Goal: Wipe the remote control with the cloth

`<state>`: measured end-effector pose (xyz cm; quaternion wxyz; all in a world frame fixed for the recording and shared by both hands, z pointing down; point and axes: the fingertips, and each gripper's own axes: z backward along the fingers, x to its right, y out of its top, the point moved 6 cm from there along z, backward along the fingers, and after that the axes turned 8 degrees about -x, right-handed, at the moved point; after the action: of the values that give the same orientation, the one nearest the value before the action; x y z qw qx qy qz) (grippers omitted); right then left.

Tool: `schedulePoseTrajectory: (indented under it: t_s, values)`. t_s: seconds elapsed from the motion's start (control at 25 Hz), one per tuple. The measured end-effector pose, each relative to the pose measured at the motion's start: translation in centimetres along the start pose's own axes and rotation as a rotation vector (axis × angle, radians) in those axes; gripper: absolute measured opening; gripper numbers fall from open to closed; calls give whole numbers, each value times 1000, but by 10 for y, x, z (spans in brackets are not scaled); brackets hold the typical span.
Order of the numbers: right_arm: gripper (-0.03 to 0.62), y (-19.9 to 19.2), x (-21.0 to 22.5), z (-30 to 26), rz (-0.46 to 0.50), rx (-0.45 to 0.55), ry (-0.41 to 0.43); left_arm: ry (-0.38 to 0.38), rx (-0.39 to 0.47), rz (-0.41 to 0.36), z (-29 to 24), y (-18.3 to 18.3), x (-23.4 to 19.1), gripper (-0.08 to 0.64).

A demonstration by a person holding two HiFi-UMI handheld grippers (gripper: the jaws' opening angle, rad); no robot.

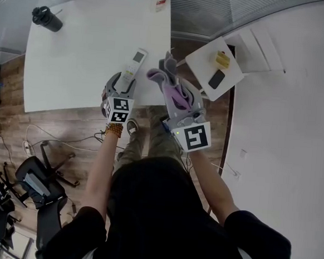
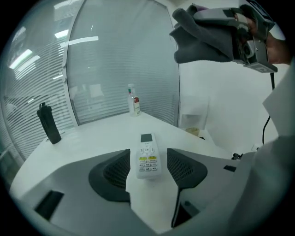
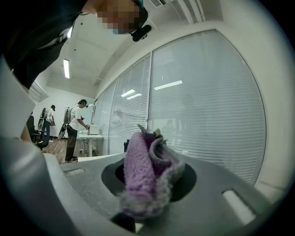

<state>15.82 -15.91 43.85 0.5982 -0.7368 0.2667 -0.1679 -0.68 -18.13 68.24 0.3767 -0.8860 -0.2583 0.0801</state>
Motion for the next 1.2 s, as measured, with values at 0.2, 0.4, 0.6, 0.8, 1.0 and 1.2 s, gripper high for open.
schedulePoseTrajectory:
  t_s: [0.2,0.4,0.6,0.8,1.0,1.2]
  values:
    - [72,-1,5,-14,4,-11,9,-16,-52,19,-19,-12,-1,262]
    - [72,-2,4,-19,2,-20,18,-14,-88,44,-32,-18,-3,262]
    - [72,-3,3,-20,2,-24,26,-1,-121,50,-39,-20,-2,261]
    - [72,-7,5,-22,2,-47,35,-10,-92,60,-37,-17,-3,241]
    - [72,-3,5,-24,-3,-40,38,-1,11,37,-7,7,0,236]
    - [72,4,4,-24,-2,-19,49,-11,60,46,28,18,9,235]
